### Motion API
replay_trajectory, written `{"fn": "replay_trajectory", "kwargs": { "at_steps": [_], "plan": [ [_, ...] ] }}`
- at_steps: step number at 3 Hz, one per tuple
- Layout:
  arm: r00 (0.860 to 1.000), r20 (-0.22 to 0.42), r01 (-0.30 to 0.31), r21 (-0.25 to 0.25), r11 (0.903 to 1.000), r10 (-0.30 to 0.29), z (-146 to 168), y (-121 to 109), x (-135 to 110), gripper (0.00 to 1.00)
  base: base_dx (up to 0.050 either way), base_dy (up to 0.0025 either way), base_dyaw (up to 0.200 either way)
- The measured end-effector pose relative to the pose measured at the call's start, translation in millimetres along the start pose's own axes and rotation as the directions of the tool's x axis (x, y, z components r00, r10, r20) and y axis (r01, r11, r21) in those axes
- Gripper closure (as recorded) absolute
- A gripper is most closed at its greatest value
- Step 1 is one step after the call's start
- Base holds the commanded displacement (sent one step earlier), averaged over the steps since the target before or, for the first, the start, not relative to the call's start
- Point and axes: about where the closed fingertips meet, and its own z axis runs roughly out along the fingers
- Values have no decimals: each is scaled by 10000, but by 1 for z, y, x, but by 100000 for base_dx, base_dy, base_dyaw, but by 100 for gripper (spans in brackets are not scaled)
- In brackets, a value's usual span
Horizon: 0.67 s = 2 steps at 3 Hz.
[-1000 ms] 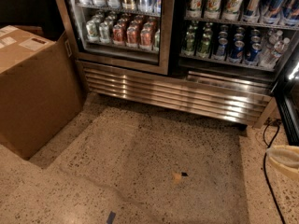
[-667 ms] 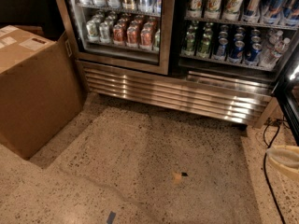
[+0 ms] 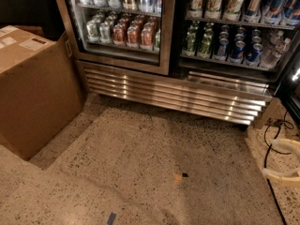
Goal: Open right fridge door
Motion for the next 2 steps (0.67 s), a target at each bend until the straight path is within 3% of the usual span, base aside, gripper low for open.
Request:
{"fn": "replay_trajectory", "kwargs": {
  "at_steps": [1, 2],
  "plan": [
    [10000, 0, -1, -3, 10000, 1, 0, 0, 0, 0, 0, 0, 0],
    [10000, 0, -1, -3, 10000, 1, 0, 0, 0, 0, 0, 0, 0]
  ]
}}
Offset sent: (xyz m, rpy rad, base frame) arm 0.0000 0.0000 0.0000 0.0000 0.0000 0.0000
